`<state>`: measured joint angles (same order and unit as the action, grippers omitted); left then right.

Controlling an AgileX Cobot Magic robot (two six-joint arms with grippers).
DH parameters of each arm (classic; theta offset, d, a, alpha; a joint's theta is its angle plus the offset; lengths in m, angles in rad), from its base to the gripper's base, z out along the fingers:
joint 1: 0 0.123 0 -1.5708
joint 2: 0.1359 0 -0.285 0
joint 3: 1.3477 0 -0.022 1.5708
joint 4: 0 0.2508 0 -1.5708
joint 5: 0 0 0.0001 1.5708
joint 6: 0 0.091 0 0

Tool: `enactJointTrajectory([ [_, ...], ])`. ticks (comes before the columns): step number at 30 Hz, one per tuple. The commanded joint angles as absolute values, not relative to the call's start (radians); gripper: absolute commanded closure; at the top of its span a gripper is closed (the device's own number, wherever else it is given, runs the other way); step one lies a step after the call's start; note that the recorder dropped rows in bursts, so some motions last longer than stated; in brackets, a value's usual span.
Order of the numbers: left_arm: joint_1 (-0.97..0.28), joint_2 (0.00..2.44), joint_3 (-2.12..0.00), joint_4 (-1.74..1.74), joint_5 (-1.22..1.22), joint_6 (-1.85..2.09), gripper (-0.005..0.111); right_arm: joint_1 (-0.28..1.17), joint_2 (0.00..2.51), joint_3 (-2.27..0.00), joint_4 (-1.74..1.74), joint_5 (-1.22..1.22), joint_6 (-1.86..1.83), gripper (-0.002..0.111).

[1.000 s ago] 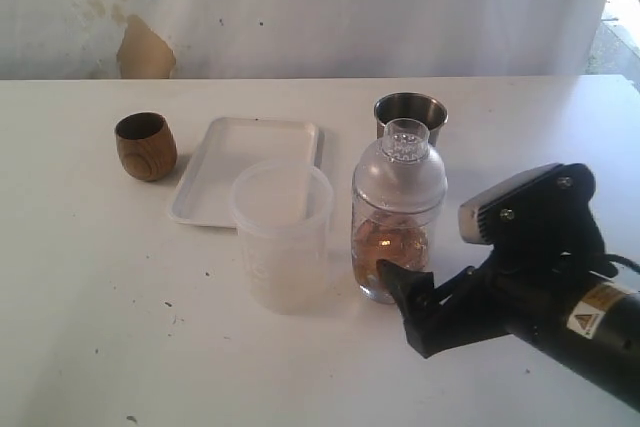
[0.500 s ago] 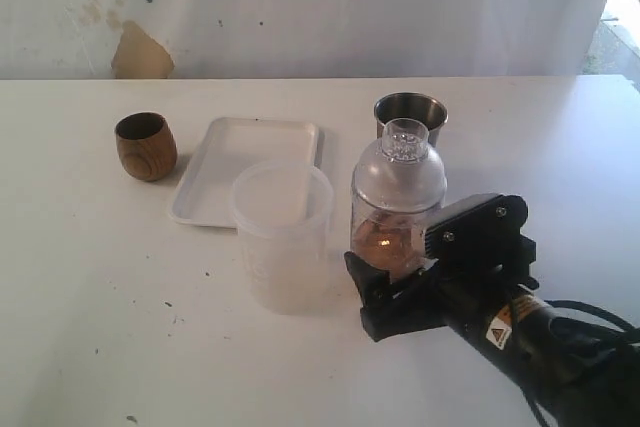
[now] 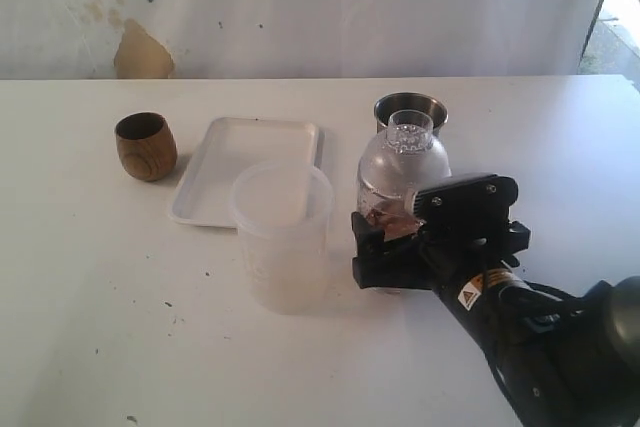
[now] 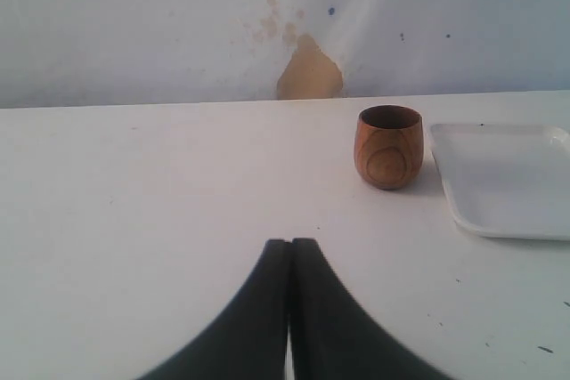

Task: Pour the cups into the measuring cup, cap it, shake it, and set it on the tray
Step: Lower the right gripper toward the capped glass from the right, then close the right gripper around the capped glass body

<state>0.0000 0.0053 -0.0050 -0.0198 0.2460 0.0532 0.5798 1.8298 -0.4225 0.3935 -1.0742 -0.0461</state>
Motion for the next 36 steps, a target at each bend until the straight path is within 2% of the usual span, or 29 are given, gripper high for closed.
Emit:
enactJointTrajectory([
  [1, 0.000, 0.000, 0.000, -0.021, 0.237, 0.051, 0.107, 0.582, 1.831, -0.446, 0.352, -1.093, -0.048, 0.003],
  [16, 0.000, 0.000, 0.000, -0.021, 0.237, 0.051, 0.107, 0.582, 1.831, -0.459, 0.349, -1.093, -0.041, 0.003],
  [18, 0.000, 0.000, 0.000, -0.021, 0.237, 0.051, 0.107, 0.582, 1.831, -0.459, 0.361, -1.087, -0.041, 0.006],
  [20, 0.000, 0.000, 0.000, -0.021, 0.237, 0.051, 0.107, 0.582, 1.831, -0.471, 0.368, -1.048, -0.045, 0.014],
  [23, 0.000, 0.000, 0.000, -0.021, 0.237, 0.051, 0.107, 0.582, 1.841, -0.492, 0.366, -0.997, -0.047, 0.035],
  [26, 0.000, 0.000, 0.000, -0.021, 0.237, 0.051, 0.107, 0.582, 1.851, -0.505, 0.362, -0.965, -0.041, 0.065],
  [29, 0.000, 0.000, 0.000, -0.021, 0.237, 0.051, 0.107, 0.582, 1.851, -0.506, 0.364, -0.944, -0.050, 0.102],
  [30, 0.000, 0.000, 0.000, -0.021, 0.237, 0.051, 0.107, 0.582, 1.851, -0.506, 0.364, -0.943, -0.056, 0.108],
  [36, 0.000, 0.000, 0.000, -0.021, 0.237, 0.051, 0.107, 0.582, 1.842, -0.504, 0.416, -0.974, -0.160, 0.108],
])
